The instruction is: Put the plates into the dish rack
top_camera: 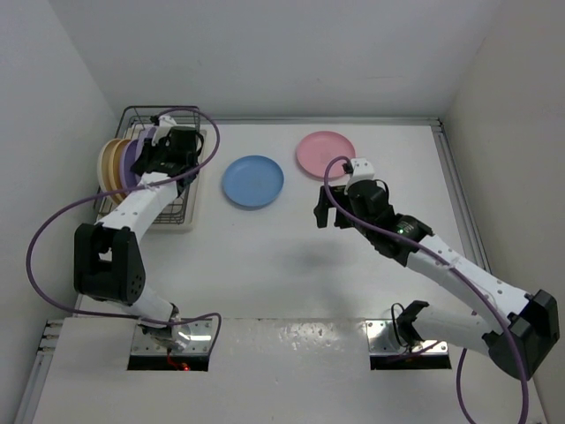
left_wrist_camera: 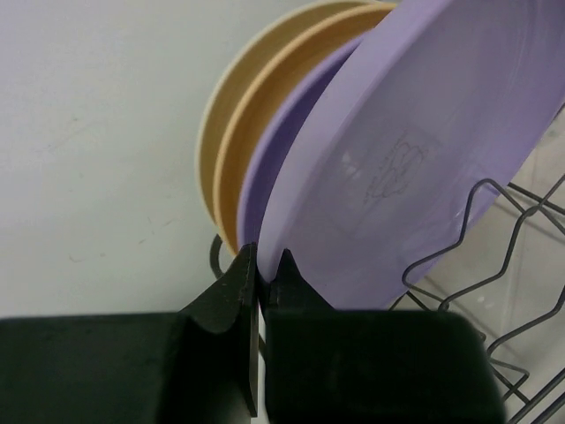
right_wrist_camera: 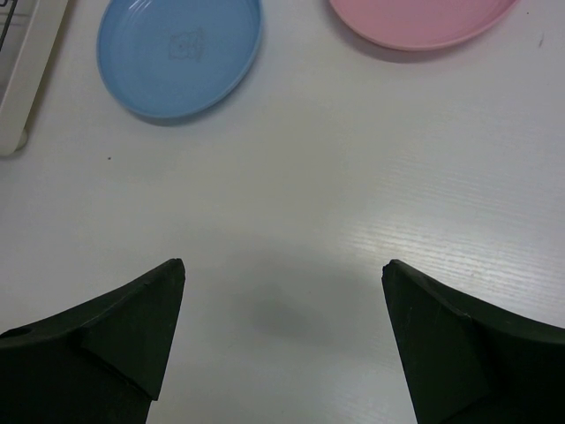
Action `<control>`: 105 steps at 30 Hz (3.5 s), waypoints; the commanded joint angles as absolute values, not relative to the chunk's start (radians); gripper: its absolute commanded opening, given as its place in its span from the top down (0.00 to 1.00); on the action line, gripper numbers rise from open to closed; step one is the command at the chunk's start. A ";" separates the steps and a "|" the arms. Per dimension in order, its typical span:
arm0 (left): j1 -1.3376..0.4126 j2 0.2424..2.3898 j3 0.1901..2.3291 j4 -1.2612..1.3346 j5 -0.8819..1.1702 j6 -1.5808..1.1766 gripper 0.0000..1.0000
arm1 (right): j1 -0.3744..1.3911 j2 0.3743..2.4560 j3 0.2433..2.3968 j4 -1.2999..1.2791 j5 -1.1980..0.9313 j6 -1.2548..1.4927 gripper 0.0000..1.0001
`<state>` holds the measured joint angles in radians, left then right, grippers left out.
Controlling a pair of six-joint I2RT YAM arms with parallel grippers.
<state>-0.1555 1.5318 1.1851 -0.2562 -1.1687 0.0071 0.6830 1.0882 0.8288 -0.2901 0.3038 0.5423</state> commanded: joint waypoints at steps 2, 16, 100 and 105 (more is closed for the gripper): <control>-0.120 1.549 1.169 -0.291 -1.145 -0.040 1.00 | 0.683 1.040 0.815 -0.261 0.330 0.537 0.04; -0.051 1.468 1.379 -0.617 -0.627 -0.067 0.10 | 0.468 1.156 0.853 -0.368 0.249 0.658 0.00; -0.273 1.543 1.189 0.434 -1.390 0.810 1.00 | 0.370 1.066 0.963 -0.400 0.158 0.649 0.03; -0.264 1.534 1.180 0.446 -1.390 0.810 1.00 | 0.379 1.034 0.925 -0.370 0.166 0.695 0.03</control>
